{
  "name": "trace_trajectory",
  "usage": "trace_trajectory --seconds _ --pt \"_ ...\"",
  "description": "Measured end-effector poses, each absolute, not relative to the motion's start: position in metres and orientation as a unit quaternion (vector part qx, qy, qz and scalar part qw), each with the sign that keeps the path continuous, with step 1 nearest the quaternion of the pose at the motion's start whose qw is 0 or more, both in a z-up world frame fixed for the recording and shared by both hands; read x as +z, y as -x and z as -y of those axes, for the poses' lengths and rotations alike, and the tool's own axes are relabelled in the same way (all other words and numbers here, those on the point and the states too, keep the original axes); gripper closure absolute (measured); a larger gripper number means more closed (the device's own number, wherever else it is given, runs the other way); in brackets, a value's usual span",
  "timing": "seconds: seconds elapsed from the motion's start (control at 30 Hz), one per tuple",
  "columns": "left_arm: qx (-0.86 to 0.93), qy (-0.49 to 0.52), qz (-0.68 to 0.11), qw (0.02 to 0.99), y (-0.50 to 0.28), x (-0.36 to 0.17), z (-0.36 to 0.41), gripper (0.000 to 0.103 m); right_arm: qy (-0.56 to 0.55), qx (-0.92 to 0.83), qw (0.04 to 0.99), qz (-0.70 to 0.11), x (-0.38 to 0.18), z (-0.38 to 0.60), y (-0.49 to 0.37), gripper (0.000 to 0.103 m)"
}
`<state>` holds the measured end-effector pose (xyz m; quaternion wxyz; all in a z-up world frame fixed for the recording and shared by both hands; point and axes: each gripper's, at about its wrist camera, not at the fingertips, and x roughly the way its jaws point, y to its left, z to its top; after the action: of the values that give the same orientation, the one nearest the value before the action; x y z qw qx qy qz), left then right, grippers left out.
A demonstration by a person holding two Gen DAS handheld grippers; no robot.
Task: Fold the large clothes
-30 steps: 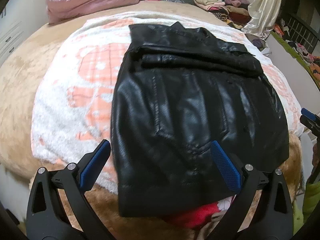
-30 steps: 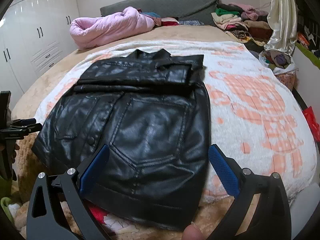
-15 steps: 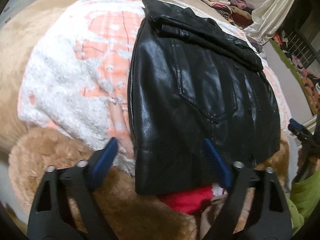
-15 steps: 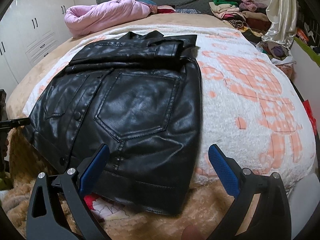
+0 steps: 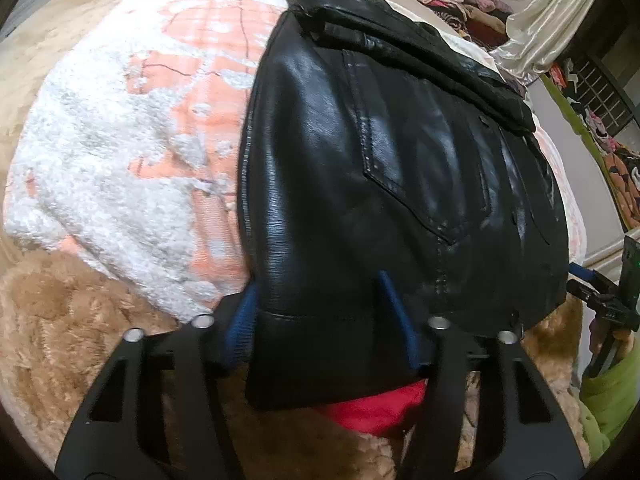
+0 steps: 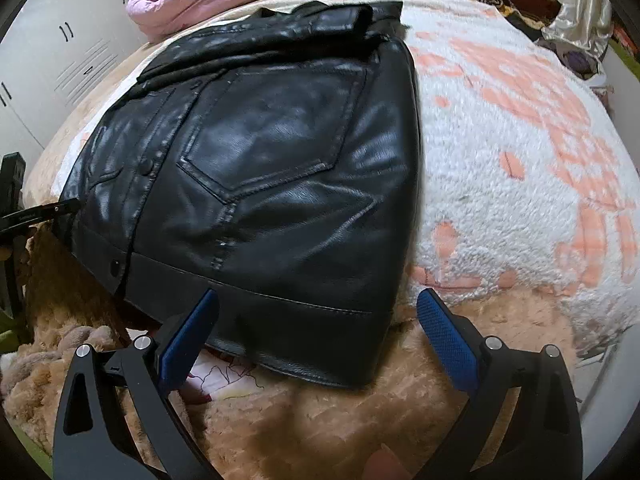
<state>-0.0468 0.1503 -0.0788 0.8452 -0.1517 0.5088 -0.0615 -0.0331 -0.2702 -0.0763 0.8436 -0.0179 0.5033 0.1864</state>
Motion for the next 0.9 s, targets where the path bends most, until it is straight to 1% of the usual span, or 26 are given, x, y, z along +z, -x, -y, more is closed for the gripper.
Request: trace_trajectory --seconds 0.03,0.07,0.13,0.17,0.2,0.27,0.3,0.33,0.37,0.4,0.53,0.9 --pt "-0.061 0.155 -0.507 0.846 0.048 -0.078 -0.152 0.068 0.015 0.187 0.842 -0.505 -0.080 0.271 0.031 0.005" --pt "-0.061 0.159 -0.504 0.847 0.048 -0.078 -0.154 0.071 0.009 0.187 0.839 -0.512 -0.085 0.272 0.029 0.005" --pt "-0.061 0.163 -0.495 0.851 0.052 -0.073 -0.157 0.084 -0.001 0.192 0.833 -0.519 -0.092 0.275 0.026 0.006" --pt "-0.063 0.163 -0.490 0.854 0.054 -0.069 -0.158 0.086 -0.007 0.195 0.830 -0.523 -0.097 0.277 0.025 0.011" --pt "-0.065 0.162 -0.487 0.856 0.054 -0.066 -0.158 0.090 -0.015 0.204 0.825 -0.527 -0.101 0.278 0.025 0.029" --pt "-0.071 0.159 -0.478 0.861 0.055 -0.058 -0.155 0.094 -0.028 0.217 0.821 -0.527 -0.105 0.279 0.026 0.035" --pt "-0.075 0.157 -0.472 0.864 0.056 -0.053 -0.153 0.096 -0.025 0.219 0.823 -0.524 -0.104 0.279 0.028 0.043" --pt "-0.076 0.156 -0.468 0.866 0.056 -0.049 -0.152 0.096 -0.026 0.222 0.826 -0.518 -0.101 0.279 0.030 0.062" --pt "-0.079 0.155 -0.464 0.869 0.056 -0.045 -0.151 0.096 -0.040 0.236 0.828 -0.508 -0.094 0.283 0.032 0.077" --pt "-0.081 0.154 -0.460 0.871 0.057 -0.041 -0.150 0.096 -0.051 0.246 0.830 -0.498 -0.088 0.285 0.033 0.082" --pt "-0.093 0.158 -0.442 0.878 0.053 -0.025 -0.147 0.097 -0.065 0.280 0.847 -0.448 -0.055 0.287 0.042 0.086" --pt "-0.111 0.158 -0.384 0.903 0.019 0.024 -0.148 0.097 -0.169 0.312 0.868 -0.346 0.010 0.308 0.021 0.087"
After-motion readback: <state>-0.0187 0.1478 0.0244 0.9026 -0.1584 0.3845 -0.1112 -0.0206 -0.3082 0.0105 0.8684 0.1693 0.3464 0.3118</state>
